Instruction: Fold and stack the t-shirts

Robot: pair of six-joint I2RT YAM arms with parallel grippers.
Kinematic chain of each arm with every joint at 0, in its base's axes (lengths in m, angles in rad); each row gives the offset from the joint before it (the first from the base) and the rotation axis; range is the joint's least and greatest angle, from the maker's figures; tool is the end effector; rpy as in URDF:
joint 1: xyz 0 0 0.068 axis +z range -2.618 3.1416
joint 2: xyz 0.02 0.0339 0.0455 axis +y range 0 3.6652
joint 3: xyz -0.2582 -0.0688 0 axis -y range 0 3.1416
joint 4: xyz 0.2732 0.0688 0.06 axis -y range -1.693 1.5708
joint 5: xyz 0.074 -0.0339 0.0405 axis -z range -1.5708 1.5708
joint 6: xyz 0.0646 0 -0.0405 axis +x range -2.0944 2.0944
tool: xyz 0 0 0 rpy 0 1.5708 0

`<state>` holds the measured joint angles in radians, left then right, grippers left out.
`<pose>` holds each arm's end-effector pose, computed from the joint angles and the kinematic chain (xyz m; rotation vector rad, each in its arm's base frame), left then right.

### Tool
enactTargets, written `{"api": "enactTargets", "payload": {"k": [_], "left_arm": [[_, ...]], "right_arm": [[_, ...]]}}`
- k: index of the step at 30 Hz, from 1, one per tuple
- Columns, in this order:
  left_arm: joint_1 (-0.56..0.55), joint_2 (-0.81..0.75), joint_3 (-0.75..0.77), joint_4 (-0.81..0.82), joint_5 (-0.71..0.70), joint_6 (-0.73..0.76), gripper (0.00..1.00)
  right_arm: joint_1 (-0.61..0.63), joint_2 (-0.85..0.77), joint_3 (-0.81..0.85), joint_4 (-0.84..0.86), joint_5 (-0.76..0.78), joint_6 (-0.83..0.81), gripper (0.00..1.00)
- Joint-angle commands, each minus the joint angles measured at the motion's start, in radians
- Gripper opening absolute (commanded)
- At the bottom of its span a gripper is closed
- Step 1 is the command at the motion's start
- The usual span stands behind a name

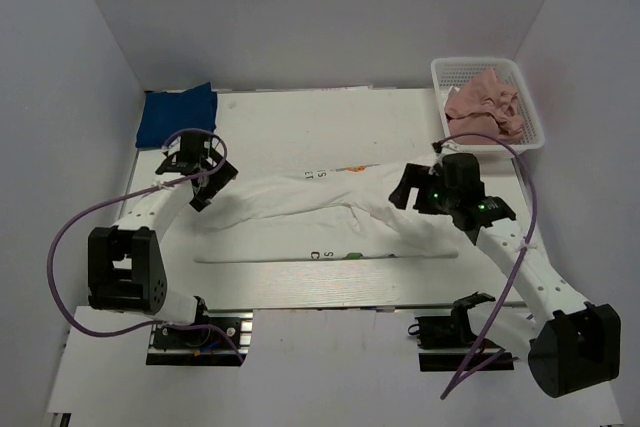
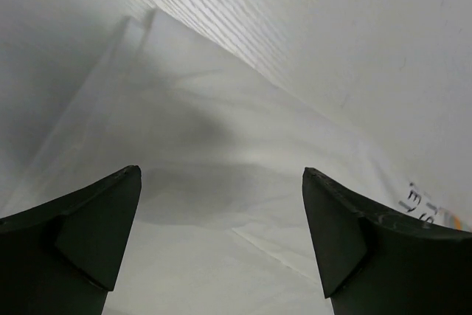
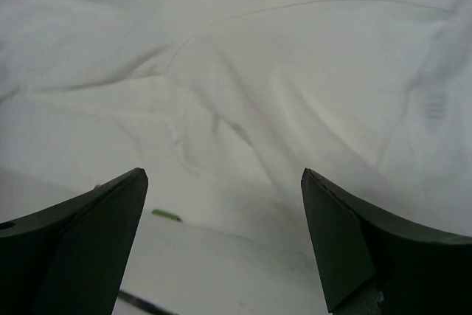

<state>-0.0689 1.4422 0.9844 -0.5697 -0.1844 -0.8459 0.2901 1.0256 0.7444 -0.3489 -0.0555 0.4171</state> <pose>0.3296 -0.0109 0.1849 -1.0361 2.3565 -0.1031 0.2645 0.0827 0.2345 0.1105 2.2346 0.4521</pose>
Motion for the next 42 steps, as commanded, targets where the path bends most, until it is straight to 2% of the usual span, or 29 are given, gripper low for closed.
{"api": "enactTargets", "payload": {"k": [1, 8, 11, 14, 15, 19, 24, 26, 30, 34, 35, 36, 42], "left_arm": [[-0.006, 0.018, -0.081, 0.126, 0.155, 0.071, 1.0], [0.003, 0.136, -0.118, 0.061, 0.019, 0.061, 1.0], [0.014, 0.165, -0.118, 0.031, -0.015, 0.061, 1.0], [0.014, 0.192, -0.089, 0.013, -0.032, 0.061, 1.0], [0.014, 0.192, -0.079, 0.013, -0.032, 0.061, 1.0], [0.014, 0.192, -0.069, 0.013, -0.023, 0.061, 1.0], [0.014, 0.182, -0.05, 0.013, -0.023, 0.061, 1.0], [0.014, 0.172, -0.05, 0.013, -0.023, 0.061, 1.0], [0.014, 0.161, -0.05, 0.013, -0.014, 0.061, 1.0], [0.014, 0.152, -0.041, 0.013, -0.013, 0.061, 1.0], [0.014, 0.152, -0.041, 0.013, -0.023, 0.061, 1.0], [0.014, 0.152, -0.041, 0.013, -0.023, 0.061, 1.0], [0.014, 0.142, -0.041, 0.013, -0.023, 0.07, 1.0]], "right_arm": [[0.082, 0.016, -0.002, 0.019, -0.228, -0.125, 0.9], [0.208, 0.163, -0.028, 0.017, -0.227, -0.166, 0.9], [0.227, 0.23, -0.017, 0.042, -0.158, -0.155, 0.9], [0.227, 0.293, 0.015, 0.037, -0.005, -0.173, 0.9], [0.224, 0.304, 0.029, 0.037, 0.088, -0.185, 0.9], [0.225, 0.43, 0.076, 0.011, 0.189, -0.21, 0.9], [0.245, 0.473, 0.102, 0.048, 0.12, -0.257, 0.9], [0.256, 0.464, 0.099, 0.071, 0.158, -0.264, 0.9], [0.267, 0.49, 0.099, 0.082, 0.247, -0.265, 0.82], [0.276, 0.565, 0.111, 0.065, 0.292, -0.247, 0.48], [0.282, 0.567, 0.113, 0.064, 0.302, -0.232, 0.35], [0.284, 0.565, 0.113, 0.068, 0.302, -0.228, 0.3], [0.29, 0.498, 0.124, 0.073, 0.28, -0.21, 0.18]]}}
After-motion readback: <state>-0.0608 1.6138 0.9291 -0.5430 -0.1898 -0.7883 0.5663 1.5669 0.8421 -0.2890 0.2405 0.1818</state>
